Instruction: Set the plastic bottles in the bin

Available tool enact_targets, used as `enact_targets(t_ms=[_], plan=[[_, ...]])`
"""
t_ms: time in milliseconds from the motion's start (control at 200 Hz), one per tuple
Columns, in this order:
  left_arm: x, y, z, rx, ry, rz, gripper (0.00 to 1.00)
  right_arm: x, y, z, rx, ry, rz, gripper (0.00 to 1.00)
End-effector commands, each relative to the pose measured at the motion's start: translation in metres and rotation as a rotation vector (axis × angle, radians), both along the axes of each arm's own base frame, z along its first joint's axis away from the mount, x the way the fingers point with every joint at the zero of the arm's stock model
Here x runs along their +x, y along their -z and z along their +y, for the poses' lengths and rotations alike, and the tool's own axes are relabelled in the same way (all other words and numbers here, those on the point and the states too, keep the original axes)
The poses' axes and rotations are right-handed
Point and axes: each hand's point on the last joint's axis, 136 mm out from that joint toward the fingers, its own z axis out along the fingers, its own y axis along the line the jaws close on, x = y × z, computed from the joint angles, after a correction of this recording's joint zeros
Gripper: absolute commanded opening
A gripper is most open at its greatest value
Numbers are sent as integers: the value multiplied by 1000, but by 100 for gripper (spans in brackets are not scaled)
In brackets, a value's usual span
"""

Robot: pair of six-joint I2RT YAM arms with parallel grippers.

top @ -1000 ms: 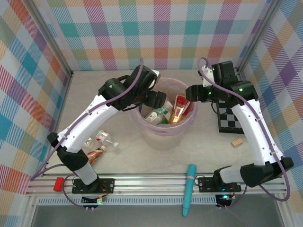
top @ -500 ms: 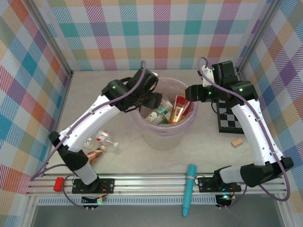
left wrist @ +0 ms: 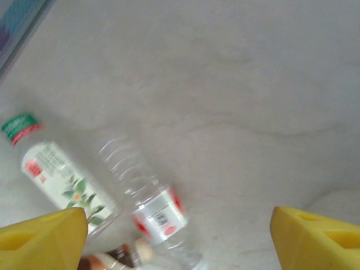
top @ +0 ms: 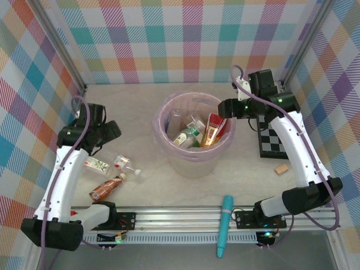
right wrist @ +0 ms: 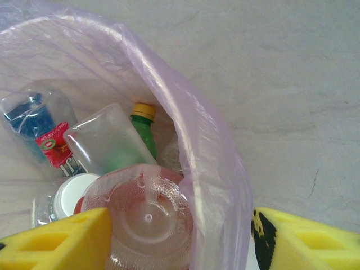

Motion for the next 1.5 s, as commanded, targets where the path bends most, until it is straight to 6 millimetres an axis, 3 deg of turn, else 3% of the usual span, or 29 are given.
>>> enact_targets(t_ms=[0, 130, 310, 500, 830, 1010, 1270, 1495], plan=[[-2, 21, 23, -70, -140, -55, 88, 3, -13, 4, 33, -33, -42, 67], [-14, 57, 56, -94, -301, -46, 90, 3, -8, 5, 49, -34, -25, 67], [-17, 106, 63, -195, -368, -1, 94, 3, 0, 6, 59, -37, -3, 67], [-28, 136, 78, -194, -467, 17, 94, 1, 3, 3, 54, -31, 5, 67], [-27, 166, 76, -227, -494, 58, 91, 3, 5, 0, 55, -24, 11, 67], [-21, 175, 74, -265, -508, 50, 79, 6, 6, -1, 55, -21, 11, 67], [-15, 192, 65, -327, -499, 61, 70, 9, 7, 1, 65, -22, 18, 67], [-12, 189, 62, -333, -488, 55, 61, 10, 5, 1, 71, -18, 13, 67]])
